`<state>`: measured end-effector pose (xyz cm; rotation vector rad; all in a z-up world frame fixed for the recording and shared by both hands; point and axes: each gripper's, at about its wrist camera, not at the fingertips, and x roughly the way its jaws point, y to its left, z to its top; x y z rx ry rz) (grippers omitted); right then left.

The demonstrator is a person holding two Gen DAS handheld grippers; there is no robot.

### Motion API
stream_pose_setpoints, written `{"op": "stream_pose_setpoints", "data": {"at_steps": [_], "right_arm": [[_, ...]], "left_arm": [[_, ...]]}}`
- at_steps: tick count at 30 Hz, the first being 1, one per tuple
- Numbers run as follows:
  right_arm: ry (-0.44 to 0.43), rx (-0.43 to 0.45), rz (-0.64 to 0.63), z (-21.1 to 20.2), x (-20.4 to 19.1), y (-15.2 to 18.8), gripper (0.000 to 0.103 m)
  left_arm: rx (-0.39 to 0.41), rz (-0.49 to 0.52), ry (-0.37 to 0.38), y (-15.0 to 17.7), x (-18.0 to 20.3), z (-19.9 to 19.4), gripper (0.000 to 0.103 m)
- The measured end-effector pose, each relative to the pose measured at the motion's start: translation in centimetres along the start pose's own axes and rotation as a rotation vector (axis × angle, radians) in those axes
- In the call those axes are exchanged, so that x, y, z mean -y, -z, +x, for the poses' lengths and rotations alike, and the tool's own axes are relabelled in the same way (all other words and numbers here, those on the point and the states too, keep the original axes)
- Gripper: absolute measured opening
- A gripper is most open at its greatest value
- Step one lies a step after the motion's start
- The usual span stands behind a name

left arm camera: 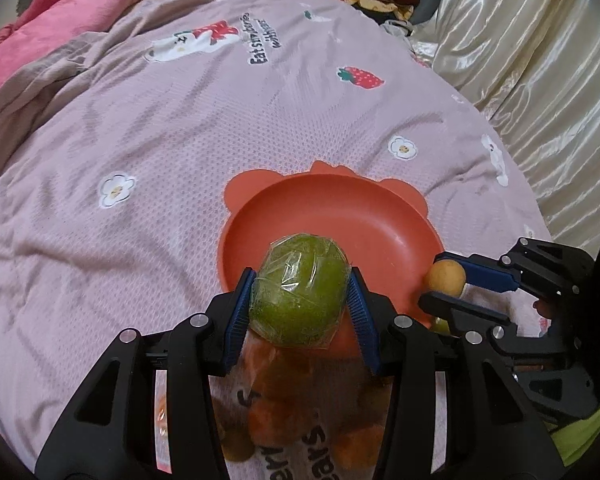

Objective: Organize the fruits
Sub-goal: 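Place the green fruit on the plate with the left gripper while the right drops the brown fruit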

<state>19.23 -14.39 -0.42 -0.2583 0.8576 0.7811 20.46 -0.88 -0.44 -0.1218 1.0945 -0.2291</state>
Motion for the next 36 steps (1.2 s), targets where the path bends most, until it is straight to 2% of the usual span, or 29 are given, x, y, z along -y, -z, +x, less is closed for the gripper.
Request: {"op": "stream_pose_setpoints", "data": {"at_steps": [19,36], "right_arm": [[-0.001,-0.08,-0.039,2.7,0.2,-0.8,0.024],[0.002,-0.114,-0.057,3.4,-0.2,-0.9,0.024]], "left_arm": [[-0.048,0.013,-0.008,-0.7,-0.4,2.2,0.038],[-0.006,0.008,0.001,-0.7,-0.9,0.9,0.038]]}}
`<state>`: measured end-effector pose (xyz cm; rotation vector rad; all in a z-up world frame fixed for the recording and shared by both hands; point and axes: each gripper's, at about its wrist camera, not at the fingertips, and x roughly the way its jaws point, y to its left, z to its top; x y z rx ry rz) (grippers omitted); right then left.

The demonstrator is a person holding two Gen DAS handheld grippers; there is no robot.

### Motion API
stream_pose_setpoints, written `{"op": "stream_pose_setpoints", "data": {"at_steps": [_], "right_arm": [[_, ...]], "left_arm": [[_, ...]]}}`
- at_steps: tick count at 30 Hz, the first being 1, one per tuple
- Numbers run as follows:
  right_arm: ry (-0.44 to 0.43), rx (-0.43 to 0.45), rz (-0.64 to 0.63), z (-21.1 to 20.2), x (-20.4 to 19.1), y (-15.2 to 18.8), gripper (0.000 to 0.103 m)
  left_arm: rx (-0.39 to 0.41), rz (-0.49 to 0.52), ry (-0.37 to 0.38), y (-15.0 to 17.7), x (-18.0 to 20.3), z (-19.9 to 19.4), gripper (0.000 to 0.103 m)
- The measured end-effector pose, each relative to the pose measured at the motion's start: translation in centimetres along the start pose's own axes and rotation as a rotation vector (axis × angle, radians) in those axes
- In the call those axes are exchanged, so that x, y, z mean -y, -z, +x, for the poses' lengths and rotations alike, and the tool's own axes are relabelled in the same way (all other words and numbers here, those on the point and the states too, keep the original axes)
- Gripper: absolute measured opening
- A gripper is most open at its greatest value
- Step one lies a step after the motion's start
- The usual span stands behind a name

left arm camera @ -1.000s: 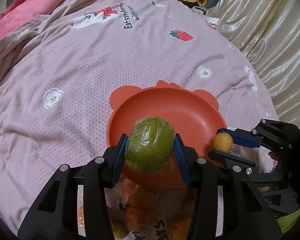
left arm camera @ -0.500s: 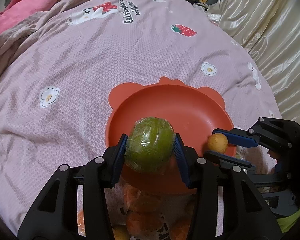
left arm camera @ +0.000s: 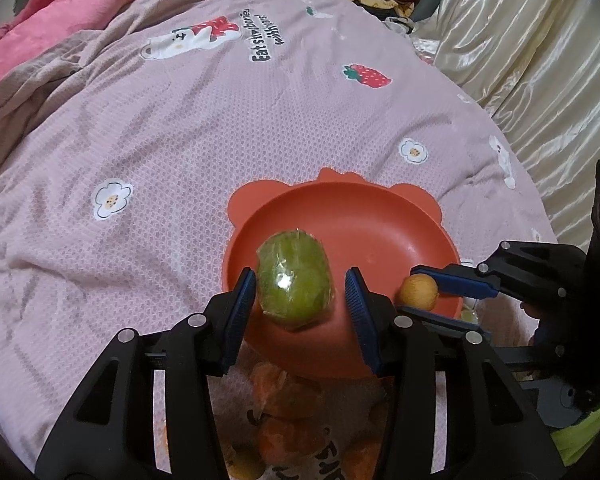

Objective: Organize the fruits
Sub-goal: 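Place the green fruit on the plate with the left gripper while the right drops the brown fruit, then withdraw both open grippers from the plate and move toward the oranges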

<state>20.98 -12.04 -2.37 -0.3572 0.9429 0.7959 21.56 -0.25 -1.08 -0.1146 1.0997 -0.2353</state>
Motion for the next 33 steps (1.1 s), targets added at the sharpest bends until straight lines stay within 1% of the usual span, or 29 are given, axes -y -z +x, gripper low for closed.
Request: {"op": "stream_pose_setpoints", "data": {"at_steps": [9,14,17,22,29,33], "right_arm": [[-0.003,-0.012,-0.004,0.2,-0.5,-0.2,0.025],[-0.001,-0.005,0.003,-0.1,-0.4,-0.2,0.025],[0.002,0.001,0.007,-0.4,-0.4,0.0,0.03],[0.003,0.021,0.023,-1.3,-0.4,0.2,0.031],[0.009,0.053,0.058,-3.1,-0.6,0.9,0.042],[0.017,0.072,0.082,-4.2,-0.6,1.3,0.046]], "left_arm": [[0.001,-0.002,0.002,0.2,-0.1,0.0,0.038],[0.008,-0.006,0.002,0.4,-0.3,-0.4,0.038],[0.015,-0.013,0.002,0.5,-0.5,-0.8,0.038],[0.034,-0.016,-0.004,0.9,-0.7,-1.9,0.038],[0.068,-0.011,-0.022,1.6,-0.6,-3.7,0.038],[0.096,0.001,-0.04,2.2,-0.4,-4.8,0.043]]}}
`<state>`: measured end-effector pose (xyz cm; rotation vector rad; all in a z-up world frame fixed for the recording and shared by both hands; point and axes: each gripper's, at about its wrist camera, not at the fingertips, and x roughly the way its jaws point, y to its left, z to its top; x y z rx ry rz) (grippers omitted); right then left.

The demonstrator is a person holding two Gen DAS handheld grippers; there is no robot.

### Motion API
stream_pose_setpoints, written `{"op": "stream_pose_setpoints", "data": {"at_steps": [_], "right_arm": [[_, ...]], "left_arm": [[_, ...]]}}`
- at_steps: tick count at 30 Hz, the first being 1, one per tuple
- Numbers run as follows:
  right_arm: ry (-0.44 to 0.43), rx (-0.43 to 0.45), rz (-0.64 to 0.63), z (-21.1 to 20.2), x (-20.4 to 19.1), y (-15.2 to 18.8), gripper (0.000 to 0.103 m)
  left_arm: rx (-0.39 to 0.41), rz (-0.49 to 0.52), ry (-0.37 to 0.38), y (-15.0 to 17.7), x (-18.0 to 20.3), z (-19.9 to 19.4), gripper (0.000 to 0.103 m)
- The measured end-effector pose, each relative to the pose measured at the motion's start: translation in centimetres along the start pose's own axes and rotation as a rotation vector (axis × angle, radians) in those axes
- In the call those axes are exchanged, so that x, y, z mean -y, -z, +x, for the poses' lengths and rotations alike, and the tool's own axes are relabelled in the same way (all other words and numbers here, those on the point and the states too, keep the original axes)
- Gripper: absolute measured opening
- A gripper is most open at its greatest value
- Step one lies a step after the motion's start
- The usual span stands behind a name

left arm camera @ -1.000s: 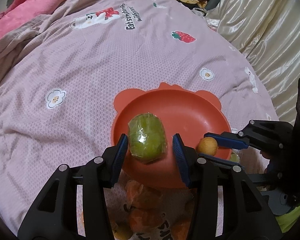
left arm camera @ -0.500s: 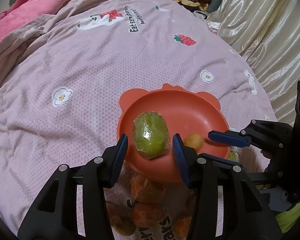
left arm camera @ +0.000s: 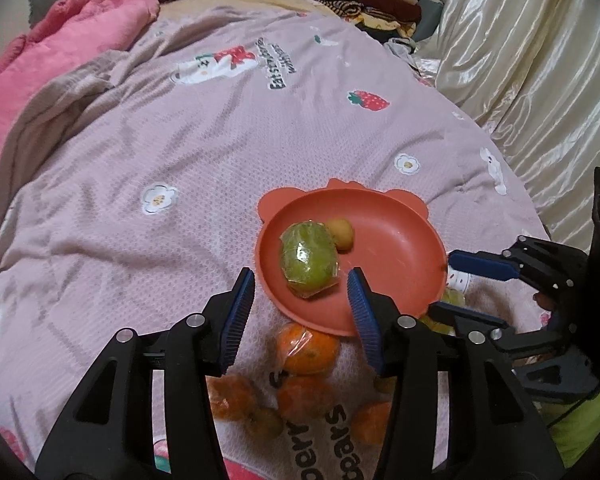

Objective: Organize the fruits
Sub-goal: 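Withdraw both open grippers from the plate and move toward the oranges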

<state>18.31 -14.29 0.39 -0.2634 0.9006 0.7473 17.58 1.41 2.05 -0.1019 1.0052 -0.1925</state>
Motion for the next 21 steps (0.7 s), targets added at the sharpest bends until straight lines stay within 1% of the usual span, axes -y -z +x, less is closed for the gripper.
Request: {"op": "stream_pose_setpoints", "data": {"at_steps": [7,10,13,15,21], "right_arm": [[0.021,0.033,0.026,-2.0,-0.2,0.5,0.059],[0.026,0.045,0.03,-2.7,-0.5,0.6,0.06],[0.033,0.054,0.033,-3.1,-0.7,0.8,0.067],[0.034,0.057,0.039,-3.4,-0.8,0.9,0.069],[0.048,0.08,0.06,-4.6,-0.8,1.2,0.076]], "left_arm": [[0.021,0.001,-0.005,1.1,0.1,-1.5,0.047],[0.031,0.003,-0.007,1.5,0.1,-2.2,0.049],[0.044,0.005,-0.011,1.8,0.1,-2.9,0.052],[0.05,0.005,-0.012,2.1,0.1,-3.3,0.054],[0.078,-0.002,-0.013,2.5,0.2,-4.7,0.061]]}}
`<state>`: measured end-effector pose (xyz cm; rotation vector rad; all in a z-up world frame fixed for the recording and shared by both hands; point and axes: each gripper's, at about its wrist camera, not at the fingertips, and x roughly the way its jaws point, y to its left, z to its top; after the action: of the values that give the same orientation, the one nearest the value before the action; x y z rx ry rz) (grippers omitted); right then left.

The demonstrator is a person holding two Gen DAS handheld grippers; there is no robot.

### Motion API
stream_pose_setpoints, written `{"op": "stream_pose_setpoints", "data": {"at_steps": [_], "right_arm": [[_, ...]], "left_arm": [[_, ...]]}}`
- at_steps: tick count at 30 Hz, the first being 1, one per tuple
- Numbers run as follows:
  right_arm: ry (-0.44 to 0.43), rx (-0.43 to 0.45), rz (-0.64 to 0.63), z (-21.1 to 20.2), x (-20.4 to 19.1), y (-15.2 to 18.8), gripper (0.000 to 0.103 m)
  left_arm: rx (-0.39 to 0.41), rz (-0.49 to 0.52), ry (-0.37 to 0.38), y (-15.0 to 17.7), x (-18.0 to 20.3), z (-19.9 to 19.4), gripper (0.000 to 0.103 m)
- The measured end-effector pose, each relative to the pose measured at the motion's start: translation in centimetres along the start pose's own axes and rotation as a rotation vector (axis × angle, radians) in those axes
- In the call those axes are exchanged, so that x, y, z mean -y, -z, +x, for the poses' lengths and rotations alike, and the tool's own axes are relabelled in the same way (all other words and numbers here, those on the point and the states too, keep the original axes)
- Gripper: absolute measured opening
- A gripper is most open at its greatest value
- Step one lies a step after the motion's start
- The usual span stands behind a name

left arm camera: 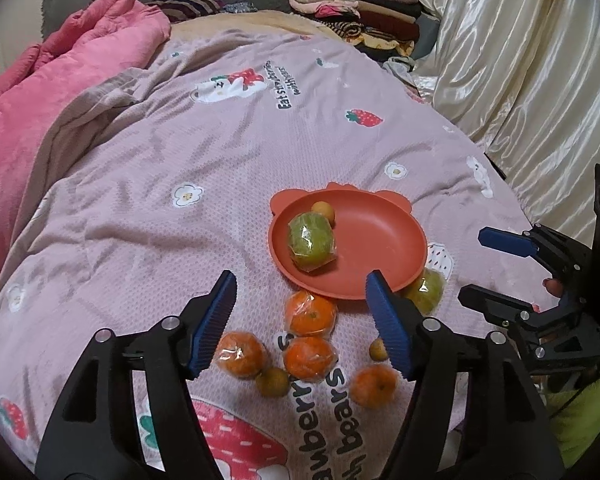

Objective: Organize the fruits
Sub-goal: 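Withdraw both open grippers from the plate and move toward the oranges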

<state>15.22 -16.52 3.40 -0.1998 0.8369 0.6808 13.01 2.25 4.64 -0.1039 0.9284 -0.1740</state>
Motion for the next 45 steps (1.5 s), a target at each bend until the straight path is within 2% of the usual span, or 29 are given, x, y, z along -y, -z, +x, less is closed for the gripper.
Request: {"op": "stream_pose_setpoints", "data": {"at_steps": [12,25,45], "right_arm": [[0.01,0.013,0.002,-1.7,-0.7,1.0,0.086],[-0.013,-0.003,-0.019,-2.1,-3.0,3.2,0.088],[-0.043,-0.012,-0.034,-2.7,-4.9,4.8,0.088]], "left_arm": [[0.006,0.0,-0.006,1.0,0.2,-0.8,0.069],[-0.007,0.015,-0.018,2.8,0.6,-1.2,0.069],[-0.034,0.048,-0.033,5.9,1.6,-1.7,0.069]]}}
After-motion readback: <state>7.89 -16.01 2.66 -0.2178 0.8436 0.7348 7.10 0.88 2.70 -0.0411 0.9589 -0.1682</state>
